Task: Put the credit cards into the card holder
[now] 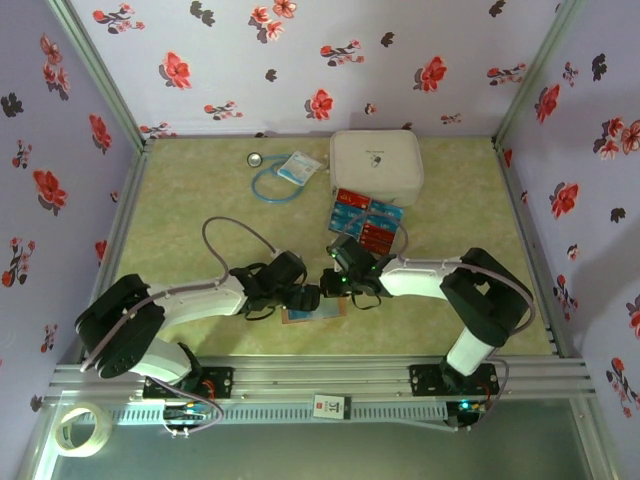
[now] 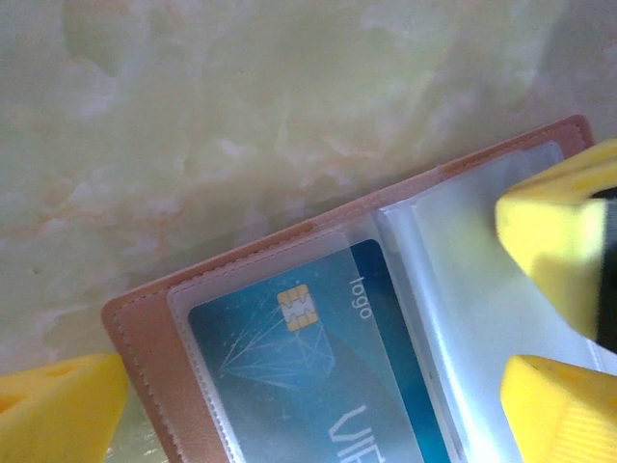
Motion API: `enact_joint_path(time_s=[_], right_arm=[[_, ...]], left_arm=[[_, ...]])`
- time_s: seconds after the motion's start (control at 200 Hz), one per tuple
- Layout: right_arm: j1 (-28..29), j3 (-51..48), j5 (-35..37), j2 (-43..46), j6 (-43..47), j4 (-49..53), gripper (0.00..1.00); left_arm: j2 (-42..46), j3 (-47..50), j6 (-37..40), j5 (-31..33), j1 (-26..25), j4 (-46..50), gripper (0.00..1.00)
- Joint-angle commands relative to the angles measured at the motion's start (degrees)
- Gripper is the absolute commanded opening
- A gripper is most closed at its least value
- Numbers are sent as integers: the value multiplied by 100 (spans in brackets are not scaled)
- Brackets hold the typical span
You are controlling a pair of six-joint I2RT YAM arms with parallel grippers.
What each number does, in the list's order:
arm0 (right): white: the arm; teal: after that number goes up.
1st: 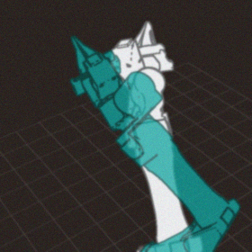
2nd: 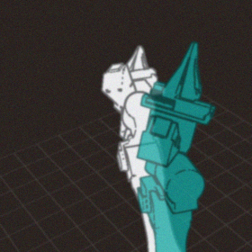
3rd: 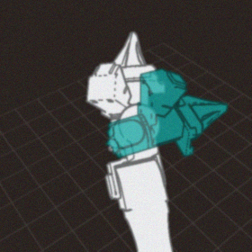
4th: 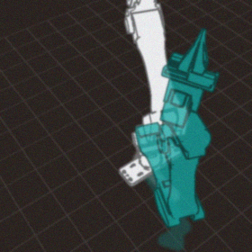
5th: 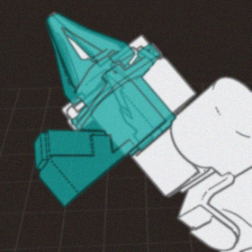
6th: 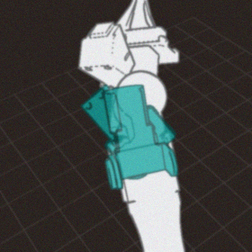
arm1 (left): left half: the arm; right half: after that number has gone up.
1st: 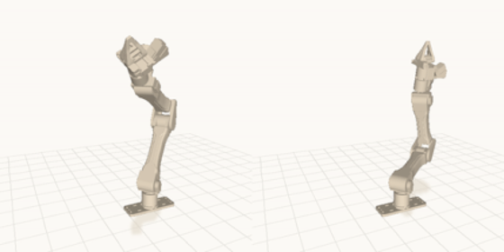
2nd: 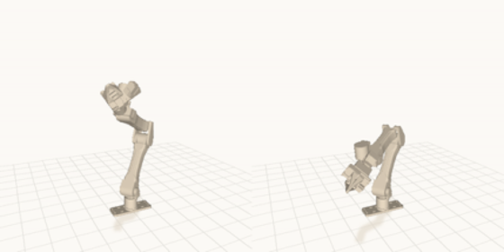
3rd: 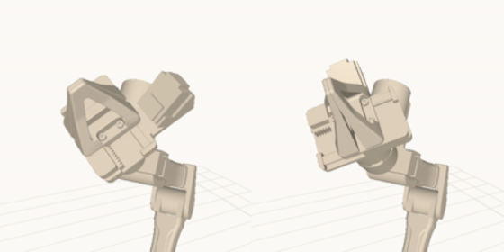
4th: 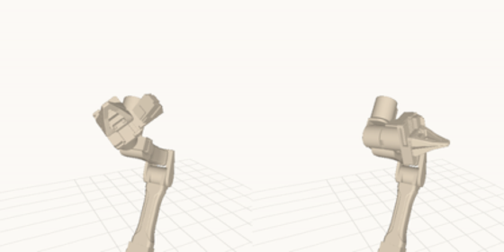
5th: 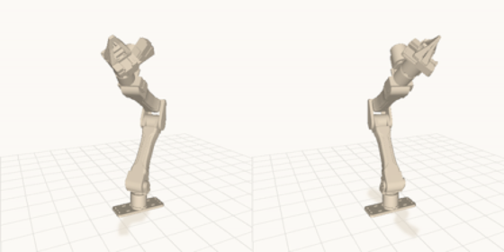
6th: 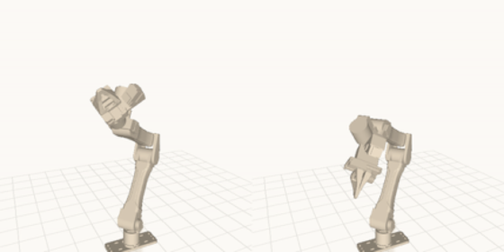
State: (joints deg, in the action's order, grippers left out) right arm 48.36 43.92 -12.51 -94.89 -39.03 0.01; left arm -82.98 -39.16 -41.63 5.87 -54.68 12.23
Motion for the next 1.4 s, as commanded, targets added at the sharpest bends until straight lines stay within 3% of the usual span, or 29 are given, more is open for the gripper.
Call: enact_joint_path(time_s=[0.0,0.335,0.86,1.115,1.395], right_arm=[[-28,-42,-131,-115,-50,-221,7],[-21,-77,-123,-123,-84,-260,7],[-94,181,-40,249,-62,65,10],[-291,29,144,780,-87,291,30],[-305,-425,-32,874,-249,5,36]], left_arm=[[-61,115,83,107,-94,-259,100],[-82,250,221,114,-175,-563,100],[-436,36,564,420,-228,141,100],[-421,125,542,432,-237,133,100],[-438,139,547,456,-237,113,100]])
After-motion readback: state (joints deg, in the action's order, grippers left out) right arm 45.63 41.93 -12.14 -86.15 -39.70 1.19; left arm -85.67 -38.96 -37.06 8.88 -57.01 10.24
